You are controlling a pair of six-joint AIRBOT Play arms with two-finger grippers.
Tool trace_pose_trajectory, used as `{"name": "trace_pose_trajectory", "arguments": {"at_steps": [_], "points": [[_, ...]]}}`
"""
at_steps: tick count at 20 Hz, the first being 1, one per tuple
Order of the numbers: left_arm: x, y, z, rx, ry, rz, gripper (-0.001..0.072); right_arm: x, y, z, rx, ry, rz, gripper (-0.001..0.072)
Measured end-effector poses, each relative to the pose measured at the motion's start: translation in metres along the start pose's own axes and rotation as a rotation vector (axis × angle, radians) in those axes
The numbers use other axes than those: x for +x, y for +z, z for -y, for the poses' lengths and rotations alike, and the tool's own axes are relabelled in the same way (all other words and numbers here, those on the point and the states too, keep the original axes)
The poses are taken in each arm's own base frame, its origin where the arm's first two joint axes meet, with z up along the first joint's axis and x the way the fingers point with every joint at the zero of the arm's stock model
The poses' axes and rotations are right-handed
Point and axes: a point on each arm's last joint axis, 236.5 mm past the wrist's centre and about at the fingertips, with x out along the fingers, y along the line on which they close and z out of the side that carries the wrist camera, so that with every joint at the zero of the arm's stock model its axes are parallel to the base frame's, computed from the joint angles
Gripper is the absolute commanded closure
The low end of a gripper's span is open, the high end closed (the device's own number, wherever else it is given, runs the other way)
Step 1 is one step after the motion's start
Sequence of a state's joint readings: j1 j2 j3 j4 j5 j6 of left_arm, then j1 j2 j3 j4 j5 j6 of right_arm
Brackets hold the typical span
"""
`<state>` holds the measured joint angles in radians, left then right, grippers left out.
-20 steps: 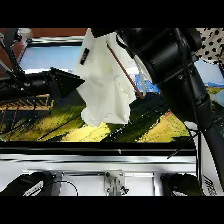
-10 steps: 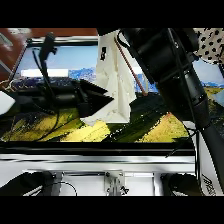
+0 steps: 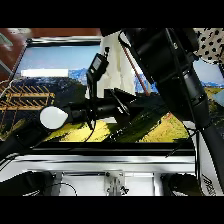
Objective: Fold the shirts.
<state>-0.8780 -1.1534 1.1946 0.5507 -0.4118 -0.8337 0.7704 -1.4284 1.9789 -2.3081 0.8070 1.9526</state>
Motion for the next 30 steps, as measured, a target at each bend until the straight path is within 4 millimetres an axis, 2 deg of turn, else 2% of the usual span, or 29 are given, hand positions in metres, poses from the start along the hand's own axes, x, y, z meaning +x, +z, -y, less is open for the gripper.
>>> {"name": "trace_pose_trajectory", "arguments": {"at_steps": [3,5,6,9,12,16,17,19,20,21,24,26,30], "points": [[0.009,0.005,0.012,0.120,0.029,0.047,0.0194,0.000,-0.001,0.002,-0.007,-0.010,-0.006,0.0630],[0.010,0.011,0.013,0.179,0.055,0.079,0.0206,0.000,-0.003,0.004,-0.012,-0.017,-0.013,0.0630],[0.010,0.013,0.013,0.201,0.065,0.088,0.0242,0.000,-0.004,0.005,-0.016,-0.023,-0.018,0.0630],[0.008,0.018,0.014,0.281,0.085,0.102,0.0247,0.000,-0.009,0.009,-0.036,-0.037,-0.038,0.0630],[-0.001,0.016,0.001,0.308,0.102,0.062,0.0247,0.002,-0.013,0.018,-0.049,-0.056,-0.052,0.0630],[-0.018,-0.009,-0.030,0.310,0.154,-0.099,0.0243,0.005,-0.018,0.035,-0.043,-0.090,-0.068,0.0630],[-0.022,-0.008,-0.033,0.329,0.171,-0.105,0.0196,0.006,-0.019,0.037,-0.040,-0.095,-0.071,0.0630],[-0.023,0.000,-0.027,0.374,0.182,-0.076,0.0122,0.007,-0.021,0.039,-0.037,-0.100,-0.075,0.0630],[-0.022,0.008,-0.022,0.396,0.183,-0.044,0.0054,0.007,-0.021,0.040,-0.033,-0.101,-0.076,0.0630],[-0.020,0.016,-0.014,0.415,0.179,-0.003,0.0030,0.007,-0.021,0.040,-0.031,-0.102,-0.077,0.0630],[-0.015,0.033,0.010,0.448,0.158,0.092,0.0024,0.008,-0.022,0.041,-0.027,-0.102,-0.078,0.0630],[-0.010,0.035,0.021,0.462,0.143,0.121,0.0025,0.008,-0.022,0.041,-0.026,-0.101,-0.078,0.0630],[0.000,0.042,0.030,0.468,0.140,0.191,0.0026,0.008,-0.022,0.040,-0.020,-0.096,-0.080,0.0629]]}}
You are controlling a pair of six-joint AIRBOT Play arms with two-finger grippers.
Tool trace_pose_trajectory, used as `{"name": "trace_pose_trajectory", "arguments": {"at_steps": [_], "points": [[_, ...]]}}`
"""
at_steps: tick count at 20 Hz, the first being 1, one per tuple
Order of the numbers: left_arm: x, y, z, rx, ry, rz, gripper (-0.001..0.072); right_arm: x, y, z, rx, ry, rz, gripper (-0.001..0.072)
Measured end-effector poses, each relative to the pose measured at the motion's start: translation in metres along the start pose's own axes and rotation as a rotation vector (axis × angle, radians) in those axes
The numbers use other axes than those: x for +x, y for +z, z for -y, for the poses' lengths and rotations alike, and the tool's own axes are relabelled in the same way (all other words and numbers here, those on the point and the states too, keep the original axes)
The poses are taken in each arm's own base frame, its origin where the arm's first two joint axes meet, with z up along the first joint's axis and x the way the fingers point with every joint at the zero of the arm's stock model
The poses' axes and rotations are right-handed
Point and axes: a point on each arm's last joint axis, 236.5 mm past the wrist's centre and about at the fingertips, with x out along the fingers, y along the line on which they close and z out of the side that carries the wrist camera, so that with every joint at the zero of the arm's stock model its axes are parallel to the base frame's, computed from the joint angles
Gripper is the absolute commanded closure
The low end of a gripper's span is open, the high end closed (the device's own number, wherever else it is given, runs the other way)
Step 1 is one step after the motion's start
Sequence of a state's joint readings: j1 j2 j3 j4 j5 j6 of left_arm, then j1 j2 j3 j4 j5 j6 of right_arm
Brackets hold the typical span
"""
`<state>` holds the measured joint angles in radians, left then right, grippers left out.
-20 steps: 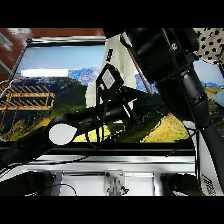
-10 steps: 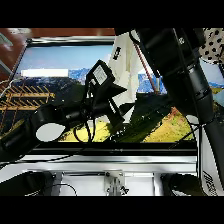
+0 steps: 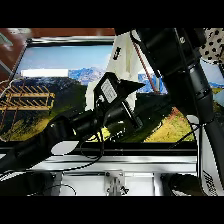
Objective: Fold the shirts.
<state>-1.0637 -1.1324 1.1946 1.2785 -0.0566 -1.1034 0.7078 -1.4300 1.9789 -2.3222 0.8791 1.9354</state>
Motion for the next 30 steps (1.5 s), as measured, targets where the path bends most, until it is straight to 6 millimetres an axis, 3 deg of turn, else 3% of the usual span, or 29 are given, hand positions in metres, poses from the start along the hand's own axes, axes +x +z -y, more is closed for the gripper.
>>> {"name": "trace_pose_trajectory", "arguments": {"at_steps": [6,8,11,16,19,23,27,30], "points": [[0.007,0.022,-0.010,0.000,0.062,0.130,0.0047,0.000,-0.001,-0.002,0.007,0.007,-0.003,0.0630],[0.009,0.022,-0.011,-0.009,0.071,0.143,0.0188,0.000,-0.001,-0.002,0.008,0.008,-0.004,0.0630],[0.011,0.020,-0.015,-0.015,0.080,0.144,0.0337,0.000,0.000,-0.002,0.009,0.010,0.000,0.0630],[0.008,0.000,-0.039,-0.017,0.102,0.058,0.0582,0.000,0.004,-0.002,0.005,0.009,0.017,0.0630],[-0.004,-0.038,-0.049,-0.035,0.070,-0.126,0.0595,-0.001,0.002,0.003,-0.017,-0.007,0.006,0.0630],[-0.034,-0.050,-0.073,-0.030,0.083,-0.248,0.0618,-0.001,0.001,0.005,-0.047,-0.014,0.000,0.0629],[-0.073,-0.047,-0.106,0.012,0.145,-0.321,0.0620,-0.001,0.000,0.005,-0.087,-0.016,-0.004,0.0628],[-0.101,-0.038,-0.145,0.032,0.245,-0.328,0.0620,-0.002,0.002,0.004,-0.128,-0.012,0.005,0.0628]]}}
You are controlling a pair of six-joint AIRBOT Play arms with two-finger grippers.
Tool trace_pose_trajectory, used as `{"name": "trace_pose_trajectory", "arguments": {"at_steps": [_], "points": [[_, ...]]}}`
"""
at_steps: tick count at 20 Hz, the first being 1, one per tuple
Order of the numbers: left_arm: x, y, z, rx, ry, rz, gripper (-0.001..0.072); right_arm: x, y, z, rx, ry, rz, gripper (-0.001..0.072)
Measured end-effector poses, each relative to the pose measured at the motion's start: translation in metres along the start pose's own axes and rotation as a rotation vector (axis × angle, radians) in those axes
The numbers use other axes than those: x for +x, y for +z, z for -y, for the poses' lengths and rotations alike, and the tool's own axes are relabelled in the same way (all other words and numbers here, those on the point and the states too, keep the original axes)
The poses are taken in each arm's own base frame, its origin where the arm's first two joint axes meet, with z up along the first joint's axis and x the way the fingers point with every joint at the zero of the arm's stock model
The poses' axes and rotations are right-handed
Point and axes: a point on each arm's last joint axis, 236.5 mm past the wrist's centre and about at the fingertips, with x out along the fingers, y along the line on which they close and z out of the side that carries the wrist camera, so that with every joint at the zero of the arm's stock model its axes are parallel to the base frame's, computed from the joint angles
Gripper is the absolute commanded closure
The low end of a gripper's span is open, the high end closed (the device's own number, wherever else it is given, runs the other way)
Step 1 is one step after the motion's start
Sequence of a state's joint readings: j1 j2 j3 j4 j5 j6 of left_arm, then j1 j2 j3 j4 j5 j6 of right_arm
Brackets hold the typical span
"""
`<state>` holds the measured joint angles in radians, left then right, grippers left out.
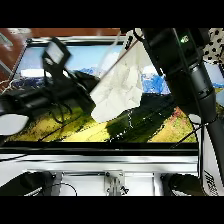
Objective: Fold the shirts.
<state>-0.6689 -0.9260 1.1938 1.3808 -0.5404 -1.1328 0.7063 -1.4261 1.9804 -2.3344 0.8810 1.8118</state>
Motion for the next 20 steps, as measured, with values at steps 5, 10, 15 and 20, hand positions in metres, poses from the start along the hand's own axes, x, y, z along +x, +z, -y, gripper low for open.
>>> {"name": "trace_pose_trajectory", "arguments": {"at_steps": [5,10,15,20], "points": [[-0.021,0.003,-0.081,-0.011,0.205,0.044,0.0619,-0.012,0.024,-0.006,0.005,0.049,0.083,0.0627],[-0.035,0.013,-0.133,0.012,0.354,0.117,0.0619,-0.028,0.042,-0.025,-0.005,0.120,0.141,0.0628],[-0.034,0.008,-0.151,0.011,0.398,0.120,0.0626,-0.039,0.051,-0.046,-0.075,0.172,0.174,0.0628],[-0.028,-0.015,-0.171,-0.016,0.429,0.063,0.0591,-0.043,0.052,-0.058,-0.070,0.208,0.175,0.0629]]}}
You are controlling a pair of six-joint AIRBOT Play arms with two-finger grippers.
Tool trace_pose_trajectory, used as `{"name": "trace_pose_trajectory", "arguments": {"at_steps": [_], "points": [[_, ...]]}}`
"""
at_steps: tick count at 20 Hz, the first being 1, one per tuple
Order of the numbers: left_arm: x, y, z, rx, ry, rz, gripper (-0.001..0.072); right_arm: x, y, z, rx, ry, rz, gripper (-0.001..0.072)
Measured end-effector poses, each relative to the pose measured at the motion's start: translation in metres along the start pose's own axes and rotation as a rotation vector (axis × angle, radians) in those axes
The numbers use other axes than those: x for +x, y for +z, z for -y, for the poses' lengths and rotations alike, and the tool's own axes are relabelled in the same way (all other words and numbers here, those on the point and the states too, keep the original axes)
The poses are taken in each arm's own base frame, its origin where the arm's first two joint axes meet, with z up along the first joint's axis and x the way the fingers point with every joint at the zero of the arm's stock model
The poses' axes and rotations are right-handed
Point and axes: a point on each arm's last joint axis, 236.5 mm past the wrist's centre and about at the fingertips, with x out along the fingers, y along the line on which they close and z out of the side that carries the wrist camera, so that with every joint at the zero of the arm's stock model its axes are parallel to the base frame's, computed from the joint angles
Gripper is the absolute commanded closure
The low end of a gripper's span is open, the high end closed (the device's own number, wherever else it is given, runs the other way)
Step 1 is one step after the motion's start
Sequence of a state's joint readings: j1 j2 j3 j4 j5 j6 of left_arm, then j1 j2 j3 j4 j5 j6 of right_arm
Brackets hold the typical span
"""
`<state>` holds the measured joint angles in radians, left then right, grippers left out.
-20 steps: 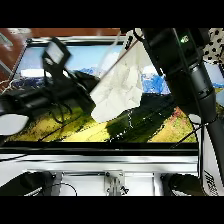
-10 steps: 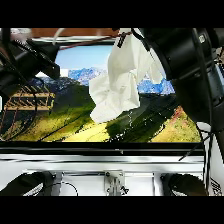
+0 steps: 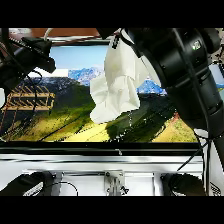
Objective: Fold the shirts.
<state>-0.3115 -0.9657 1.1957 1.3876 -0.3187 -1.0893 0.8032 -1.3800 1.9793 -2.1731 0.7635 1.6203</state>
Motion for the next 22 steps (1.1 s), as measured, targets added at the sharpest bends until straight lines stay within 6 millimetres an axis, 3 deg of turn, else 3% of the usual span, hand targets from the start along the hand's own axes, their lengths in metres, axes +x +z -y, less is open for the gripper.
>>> {"name": "trace_pose_trajectory", "arguments": {"at_steps": [5,6,7,8,14,19,22], "points": [[0.000,-0.011,0.007,-0.037,-0.026,-0.045,0.0591,0.000,-0.007,0.003,0.021,-0.016,-0.028,0.0632],[-0.001,-0.009,0.012,-0.038,-0.039,-0.046,0.0564,0.001,-0.009,0.005,0.018,-0.026,-0.036,0.0631],[-0.003,-0.009,0.018,-0.037,-0.055,-0.051,0.0257,0.002,-0.012,0.007,0.015,-0.038,-0.046,0.0632],[-0.005,-0.007,0.024,-0.040,-0.071,-0.051,0.0163,0.003,-0.016,0.007,0.015,-0.044,-0.063,0.0632],[-0.014,-0.022,0.039,-0.066,-0.127,-0.135,0.0164,0.004,-0.032,0.013,0.016,-0.079,-0.126,0.0632],[-0.036,-0.023,0.018,-0.128,-0.088,-0.166,0.0173,0.000,-0.048,0.024,0.010,-0.126,-0.193,0.0632],[-0.053,-0.055,0.005,-0.276,-0.052,-0.294,0.0172,-0.001,-0.051,0.028,0.019,-0.141,-0.206,0.0632]]}}
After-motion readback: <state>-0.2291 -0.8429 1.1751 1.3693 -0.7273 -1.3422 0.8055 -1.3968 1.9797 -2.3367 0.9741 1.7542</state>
